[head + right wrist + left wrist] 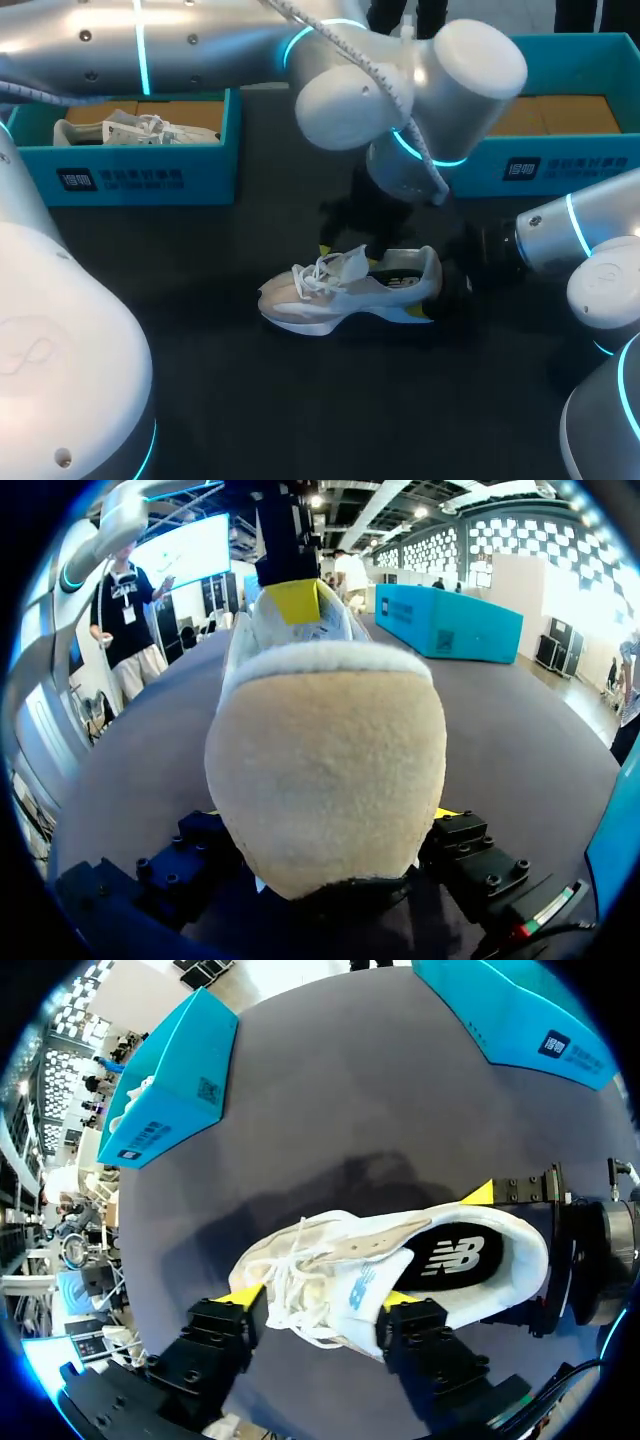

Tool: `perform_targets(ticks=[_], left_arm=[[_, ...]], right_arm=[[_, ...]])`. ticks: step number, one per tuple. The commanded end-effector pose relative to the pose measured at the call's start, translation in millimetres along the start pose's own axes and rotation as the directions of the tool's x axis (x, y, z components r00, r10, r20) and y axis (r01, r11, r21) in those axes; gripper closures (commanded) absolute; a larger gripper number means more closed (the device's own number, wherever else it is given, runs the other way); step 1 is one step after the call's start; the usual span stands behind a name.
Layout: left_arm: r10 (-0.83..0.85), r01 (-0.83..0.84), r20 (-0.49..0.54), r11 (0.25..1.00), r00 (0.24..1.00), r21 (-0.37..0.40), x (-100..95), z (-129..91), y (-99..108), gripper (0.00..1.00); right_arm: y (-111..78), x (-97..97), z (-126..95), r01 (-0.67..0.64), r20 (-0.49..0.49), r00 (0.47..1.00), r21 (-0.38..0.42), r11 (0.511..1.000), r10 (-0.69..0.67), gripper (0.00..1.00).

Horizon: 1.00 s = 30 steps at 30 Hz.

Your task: Take the shoe out of the shoebox, open the shoe tongue, remove and reinsert the insole, then place the shoe into the shoebox

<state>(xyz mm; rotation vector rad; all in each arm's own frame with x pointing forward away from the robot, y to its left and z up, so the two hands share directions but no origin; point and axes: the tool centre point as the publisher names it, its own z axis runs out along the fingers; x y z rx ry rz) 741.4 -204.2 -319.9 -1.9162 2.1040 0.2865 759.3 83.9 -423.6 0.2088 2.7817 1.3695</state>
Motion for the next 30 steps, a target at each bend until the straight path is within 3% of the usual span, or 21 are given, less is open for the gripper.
perform_targets(ticks=[1, 2, 12, 30], left_arm=[[0.006, -0.006, -0.040, 1.000, 0.999, -0.012, -6.1, 2.2, -1.7, 0.96], [0.009, -0.009, -0.044, 1.000, 0.999, -0.017, -5.7, 3.0, -2.1, 1.00], [0.024, -0.028, -0.087, 0.999, 0.996, -0.046, -5.0, 8.1, -1.8, 1.00], [-0.041, 0.036, -0.171, 0.999, 0.984, -0.031, -46.8, -1.0, 9.1, 1.00]], right_arm=[[-0.1, -0.8, 3.6, -0.001, 0.001, 1.000, 0.003, 1.000, 0.001, 1.00], [-0.1, -0.8, 3.6, -0.001, 0.001, 1.000, 0.003, 1.000, 0.001, 1.00], [-0.1, -0.8, 3.6, -0.001, 0.001, 1.000, 0.003, 1.000, 0.001, 1.00], [-0.1, -0.8, 3.6, -0.001, 0.001, 1.000, 0.003, 1.000, 0.001, 1.00]])
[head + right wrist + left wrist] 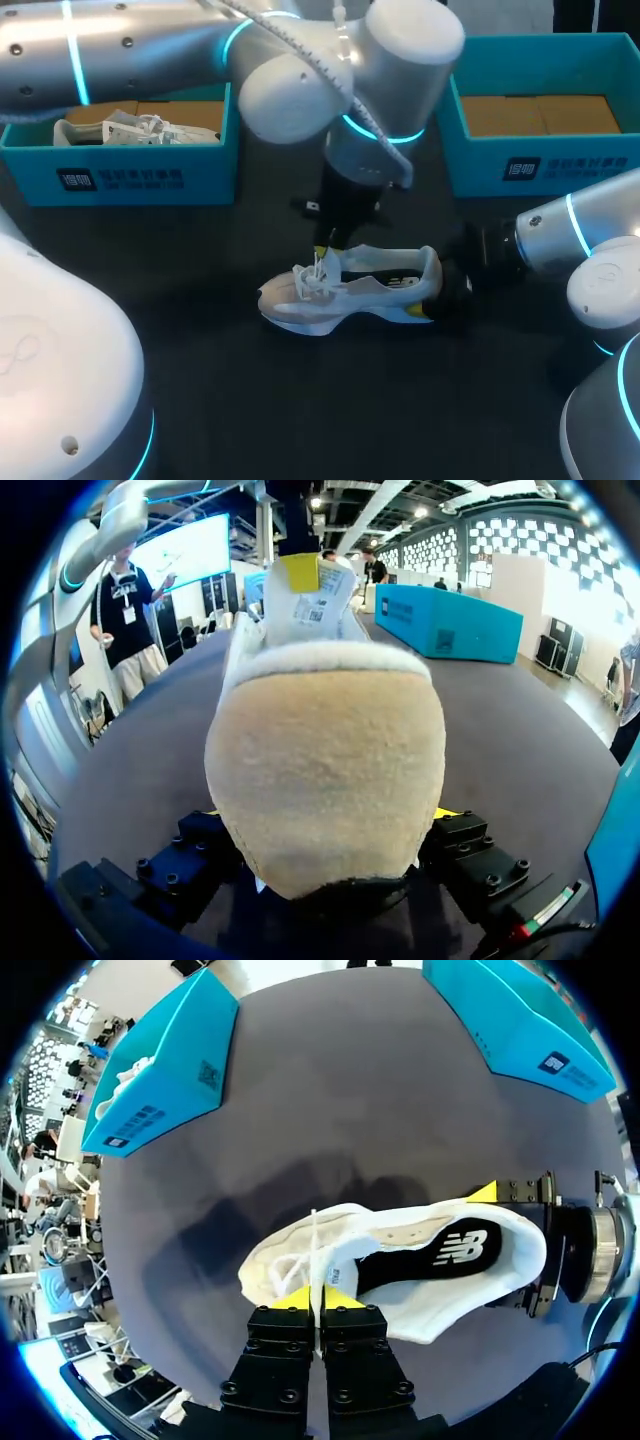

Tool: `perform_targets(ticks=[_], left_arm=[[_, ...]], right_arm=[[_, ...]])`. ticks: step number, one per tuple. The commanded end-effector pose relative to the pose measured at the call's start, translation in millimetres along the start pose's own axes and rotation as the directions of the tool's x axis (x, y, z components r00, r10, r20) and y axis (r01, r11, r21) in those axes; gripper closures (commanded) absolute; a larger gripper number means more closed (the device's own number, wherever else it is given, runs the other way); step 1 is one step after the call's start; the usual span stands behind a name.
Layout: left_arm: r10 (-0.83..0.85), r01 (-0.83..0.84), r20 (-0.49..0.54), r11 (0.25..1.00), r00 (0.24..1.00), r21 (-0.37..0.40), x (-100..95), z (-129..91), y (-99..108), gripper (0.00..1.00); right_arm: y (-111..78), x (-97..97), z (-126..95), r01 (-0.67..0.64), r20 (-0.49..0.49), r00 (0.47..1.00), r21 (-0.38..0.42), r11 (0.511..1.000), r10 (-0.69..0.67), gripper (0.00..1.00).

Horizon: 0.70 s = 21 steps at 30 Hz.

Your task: Take the shoe out of the shoebox, open the shoe tongue, remove and reinsert the insole, then place the shoe into the shoebox

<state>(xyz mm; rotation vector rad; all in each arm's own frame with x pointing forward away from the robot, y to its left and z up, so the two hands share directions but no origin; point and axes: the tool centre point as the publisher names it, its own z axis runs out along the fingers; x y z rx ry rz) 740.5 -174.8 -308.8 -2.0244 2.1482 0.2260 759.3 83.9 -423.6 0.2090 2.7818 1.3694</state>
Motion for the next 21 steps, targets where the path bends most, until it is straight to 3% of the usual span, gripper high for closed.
perform_targets(ticks=[1, 12, 15, 21], left_arm=[[-0.014, 0.014, -0.071, 1.000, 0.997, 0.009, -19.2, -1.1, 6.3, 1.00], [-0.089, 0.088, -0.066, 0.996, 0.994, -0.031, -45.4, 18.9, 10.4, 1.00], [-0.109, 0.109, 0.000, 0.994, 0.994, -0.023, -46.7, 28.9, 11.8, 1.00], [-0.124, 0.124, -0.005, 0.990, 0.992, -0.066, -49.6, 44.0, 13.9, 1.00]], right_arm=[[-0.2, -0.8, 3.6, -0.001, 0.001, 1.000, 0.003, 1.000, 0.001, 1.00], [-0.2, -0.8, 3.6, -0.001, 0.001, 1.000, 0.003, 1.000, 0.001, 1.00], [-0.2, -0.8, 3.6, -0.001, 0.001, 1.000, 0.003, 1.000, 0.001, 1.00], [-0.2, -0.8, 3.6, -0.001, 0.001, 1.000, 0.003, 1.000, 0.001, 1.00]])
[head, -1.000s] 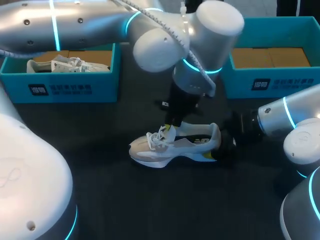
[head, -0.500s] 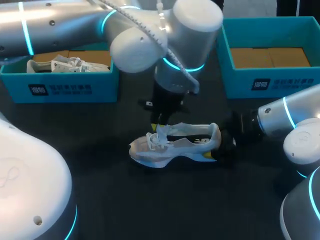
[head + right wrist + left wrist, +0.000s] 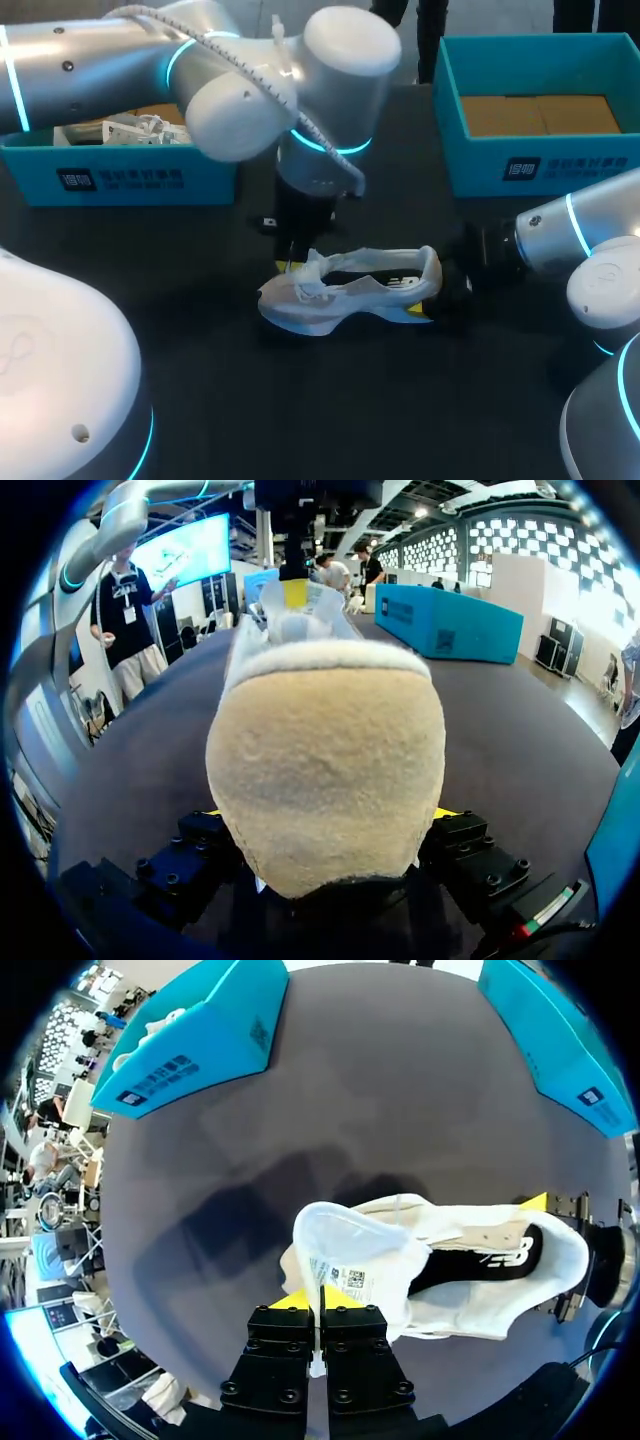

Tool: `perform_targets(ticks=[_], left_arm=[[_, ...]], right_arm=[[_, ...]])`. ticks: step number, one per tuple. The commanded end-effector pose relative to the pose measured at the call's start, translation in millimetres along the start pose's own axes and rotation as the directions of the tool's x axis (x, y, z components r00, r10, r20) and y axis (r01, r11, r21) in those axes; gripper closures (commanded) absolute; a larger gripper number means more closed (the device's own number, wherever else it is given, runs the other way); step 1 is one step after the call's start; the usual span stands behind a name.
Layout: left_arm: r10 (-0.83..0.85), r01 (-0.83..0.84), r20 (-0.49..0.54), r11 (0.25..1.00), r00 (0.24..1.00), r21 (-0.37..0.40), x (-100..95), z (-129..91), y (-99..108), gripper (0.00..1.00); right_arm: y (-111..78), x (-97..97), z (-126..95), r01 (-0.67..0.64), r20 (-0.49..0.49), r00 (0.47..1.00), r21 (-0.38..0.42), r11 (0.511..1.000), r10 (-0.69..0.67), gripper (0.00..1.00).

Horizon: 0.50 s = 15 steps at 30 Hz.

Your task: Take the shoe out of the shoebox, open the shoe tongue, remove and reinsert the insole, then place the shoe into the shoebox

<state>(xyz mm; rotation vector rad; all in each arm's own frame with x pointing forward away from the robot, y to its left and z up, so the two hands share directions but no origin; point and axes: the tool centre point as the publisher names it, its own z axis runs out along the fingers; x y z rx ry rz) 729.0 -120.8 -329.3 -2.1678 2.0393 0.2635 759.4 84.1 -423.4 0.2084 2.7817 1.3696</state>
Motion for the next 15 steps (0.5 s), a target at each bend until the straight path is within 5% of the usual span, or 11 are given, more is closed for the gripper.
perform_targets(ticks=[1, 12, 15], left_arm=[[-0.011, 0.011, -0.002, 1.000, 1.000, -0.016, -2.7, 13.4, -1.9, 1.00], [-0.054, 0.057, 0.059, 0.997, 0.997, -0.042, -3.7, 33.1, -1.3, 0.96], [-0.046, 0.049, 0.063, 0.998, 0.997, -0.045, 0.3, 36.7, 1.3, 0.82]], right_arm=[[-0.4, -0.7, 3.5, -0.001, 0.001, 1.000, 0.003, 1.000, 0.001, 1.00], [-0.4, -0.7, 3.5, -0.001, 0.001, 1.000, 0.003, 1.000, 0.001, 1.00], [-0.4, -0.7, 3.5, -0.001, 0.001, 1.000, 0.003, 1.000, 0.001, 1.00]])
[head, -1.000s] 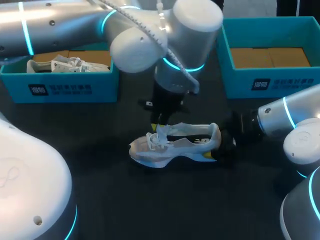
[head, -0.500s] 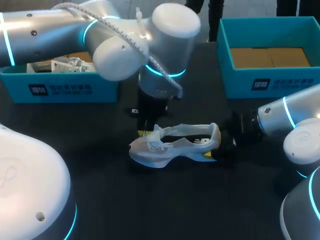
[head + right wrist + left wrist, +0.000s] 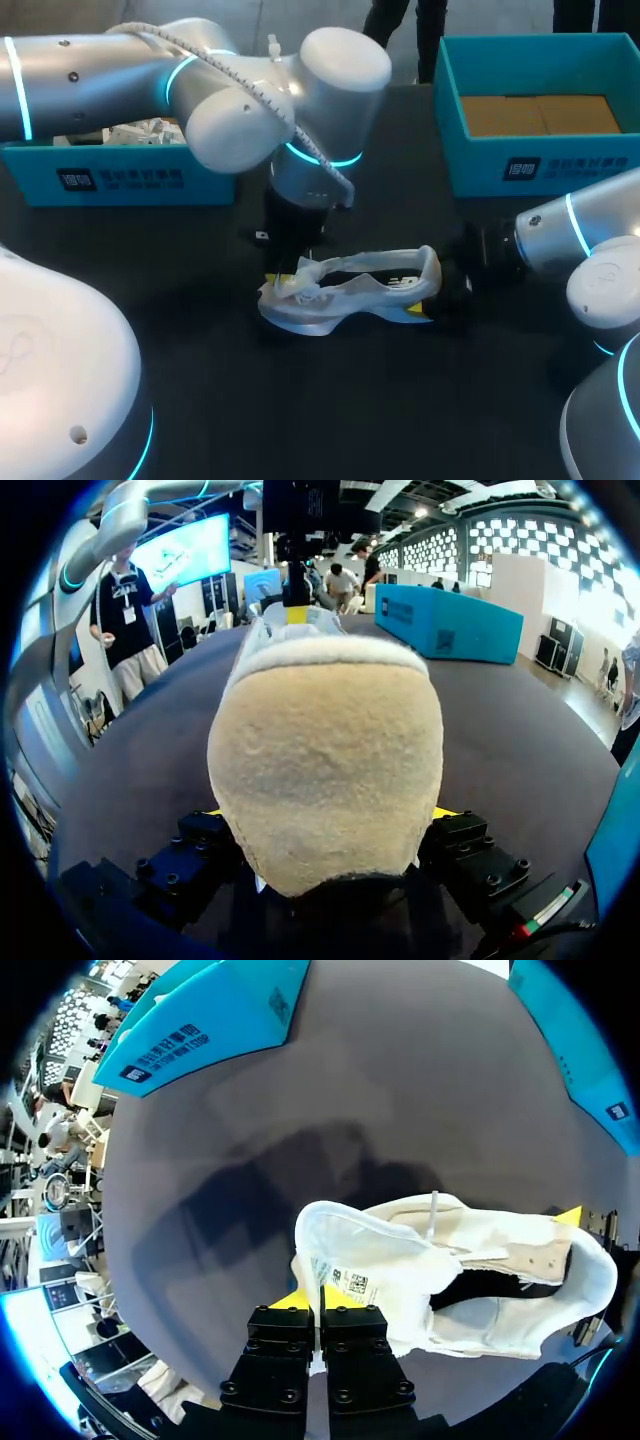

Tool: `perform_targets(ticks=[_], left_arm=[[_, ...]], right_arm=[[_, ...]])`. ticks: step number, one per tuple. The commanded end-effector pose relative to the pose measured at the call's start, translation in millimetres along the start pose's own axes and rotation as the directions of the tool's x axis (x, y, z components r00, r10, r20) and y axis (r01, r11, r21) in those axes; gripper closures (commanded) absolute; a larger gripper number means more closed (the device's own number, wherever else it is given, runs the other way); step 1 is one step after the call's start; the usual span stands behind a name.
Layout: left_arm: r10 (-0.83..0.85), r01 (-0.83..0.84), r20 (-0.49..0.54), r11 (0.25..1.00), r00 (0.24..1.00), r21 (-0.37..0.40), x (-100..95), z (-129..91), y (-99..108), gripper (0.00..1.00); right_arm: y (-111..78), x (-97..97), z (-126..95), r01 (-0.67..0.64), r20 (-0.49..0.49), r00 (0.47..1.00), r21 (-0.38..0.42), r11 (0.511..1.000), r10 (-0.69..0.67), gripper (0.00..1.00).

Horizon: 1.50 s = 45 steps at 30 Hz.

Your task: Take the shoe out of the shoebox, open the shoe tongue, remove and reinsert the insole, then place the shoe into the shoebox

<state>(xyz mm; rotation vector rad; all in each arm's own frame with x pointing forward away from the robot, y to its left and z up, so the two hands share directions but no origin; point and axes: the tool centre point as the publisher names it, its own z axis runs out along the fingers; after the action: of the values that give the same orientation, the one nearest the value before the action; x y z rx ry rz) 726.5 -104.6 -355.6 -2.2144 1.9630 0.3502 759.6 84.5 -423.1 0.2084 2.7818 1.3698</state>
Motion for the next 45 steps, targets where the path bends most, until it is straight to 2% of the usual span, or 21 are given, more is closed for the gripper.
perform_targets(ticks=[1, 3, 6, 7, 8, 15, 23, 31, 40, 43, 45], left_arm=[[0.008, -0.008, 0.018, 1.000, 1.000, -0.009, 11.8, 8.6, 0.9, 0.74], [0.013, -0.013, 0.018, 1.000, 1.000, -0.023, 13.6, 11.9, 1.9, 0.53], [0.016, -0.015, 0.021, 0.999, 1.000, -0.033, 15.3, 15.0, 3.1, 0.13], [0.016, -0.015, 0.021, 0.999, 1.000, -0.035, 15.6, 15.2, 3.4, 0.03], [0.016, -0.015, 0.020, 0.999, 1.000, -0.037, 15.7, 15.3, 3.6, 0.00], [0.010, -0.010, 0.000, 0.999, 1.000, -0.042, 12.7, 8.3, 7.4, 0.00], [0.027, -0.027, -0.057, 1.000, 0.998, -0.002, 8.1, -15.2, 10.1, 0.00], [0.094, -0.090, -0.079, 0.994, 0.992, 0.054, 13.5, -30.0, 6.4, 0.00], [0.264, -0.249, -0.079, 0.955, 0.961, 0.160, 26.9, -59.9, -6.8, 0.00], [0.362, -0.343, -0.061, 0.917, 0.930, 0.203, 31.8, -74.1, -11.6, 0.00], [0.464, -0.441, -0.066, 0.870, 0.883, 0.221, 33.6, -83.7, -14.1, 0.00]], right_arm=[[-0.9, -0.6, 3.4, -0.001, 0.001, 1.000, 0.003, 1.000, 0.001, 1.00], [-0.9, -0.6, 3.4, -0.001, 0.001, 1.000, 0.003, 1.000, 0.001, 1.00], [-0.9, -0.6, 3.4, -0.001, 0.001, 1.000, 0.003, 1.000, 0.001, 1.00], [-0.9, -0.6, 3.4, -0.001, 0.001, 1.000, 0.003, 1.000, 0.001, 1.00], [-0.9, -0.6, 3.4, -0.001, 0.001, 1.000, 0.003, 1.000, 0.001, 1.00], [-0.9, -0.6, 3.4, -0.001, 0.001, 1.000, 0.003, 1.000, 0.001, 1.00], [-0.9, -0.6, 3.4, -0.001, 0.001, 1.000, 0.003, 1.000, 0.001, 1.00], [-0.9, -0.6, 3.4, -0.001, 0.001, 1.000, 0.003, 1.000, 0.001, 1.00], [-0.9, -0.6, 3.4, -0.001, 0.001, 1.000, 0.003, 1.000, 0.001, 1.00], [-0.9, -0.6, 3.4, -0.001, 0.001, 1.000, 0.003, 1.000, 0.001, 1.00], [-0.9, -0.6, 3.4, -0.001, 0.001, 1.000, 0.003, 1.000, 0.001, 1.00]])
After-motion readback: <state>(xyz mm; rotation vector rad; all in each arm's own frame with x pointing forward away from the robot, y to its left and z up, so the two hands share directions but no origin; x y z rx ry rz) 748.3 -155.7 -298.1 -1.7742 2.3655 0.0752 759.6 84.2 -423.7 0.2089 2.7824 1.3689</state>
